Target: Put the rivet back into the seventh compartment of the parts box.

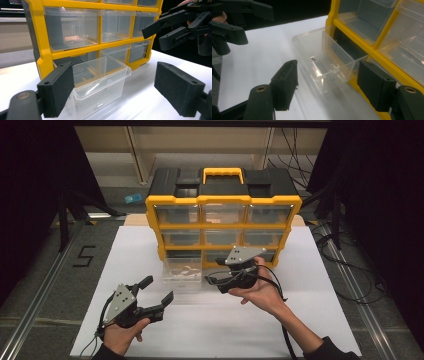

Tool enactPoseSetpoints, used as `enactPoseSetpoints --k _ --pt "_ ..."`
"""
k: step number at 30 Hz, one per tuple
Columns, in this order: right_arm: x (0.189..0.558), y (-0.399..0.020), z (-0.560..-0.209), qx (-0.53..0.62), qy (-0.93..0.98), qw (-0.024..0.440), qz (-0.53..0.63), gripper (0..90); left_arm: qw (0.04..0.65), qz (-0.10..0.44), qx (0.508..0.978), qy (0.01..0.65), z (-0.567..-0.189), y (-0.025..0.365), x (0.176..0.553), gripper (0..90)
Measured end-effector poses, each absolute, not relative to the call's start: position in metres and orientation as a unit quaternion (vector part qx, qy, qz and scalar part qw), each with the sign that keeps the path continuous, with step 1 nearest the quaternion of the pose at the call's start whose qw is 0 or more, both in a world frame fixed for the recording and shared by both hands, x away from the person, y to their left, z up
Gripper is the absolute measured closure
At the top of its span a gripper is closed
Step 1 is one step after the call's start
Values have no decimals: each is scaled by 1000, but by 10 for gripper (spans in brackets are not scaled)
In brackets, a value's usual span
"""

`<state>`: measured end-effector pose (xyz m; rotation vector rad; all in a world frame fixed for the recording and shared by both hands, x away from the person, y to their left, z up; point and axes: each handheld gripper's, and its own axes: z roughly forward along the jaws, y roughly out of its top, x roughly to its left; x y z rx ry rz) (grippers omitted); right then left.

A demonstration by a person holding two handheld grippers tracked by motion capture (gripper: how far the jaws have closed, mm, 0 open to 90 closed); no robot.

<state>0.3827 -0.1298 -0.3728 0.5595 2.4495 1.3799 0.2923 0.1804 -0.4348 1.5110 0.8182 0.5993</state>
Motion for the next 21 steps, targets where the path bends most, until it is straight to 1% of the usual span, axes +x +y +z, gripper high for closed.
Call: enactPoseSetpoints --k 8,10,16,21 --pt "376 -140 -374 202 832 138 498 303 613 261 657 354 -435 180 292 158" --pt "375 -142 -375 208 831 134 498 278 613 260 656 355 -435 180 292 158" --pt "372 -150 -377 210 824 143 506 278 613 259 656 355 -435 181 292 158" --pt "368 -156 -377 211 817 141 517 278 612 258 657 356 -435 180 292 158"
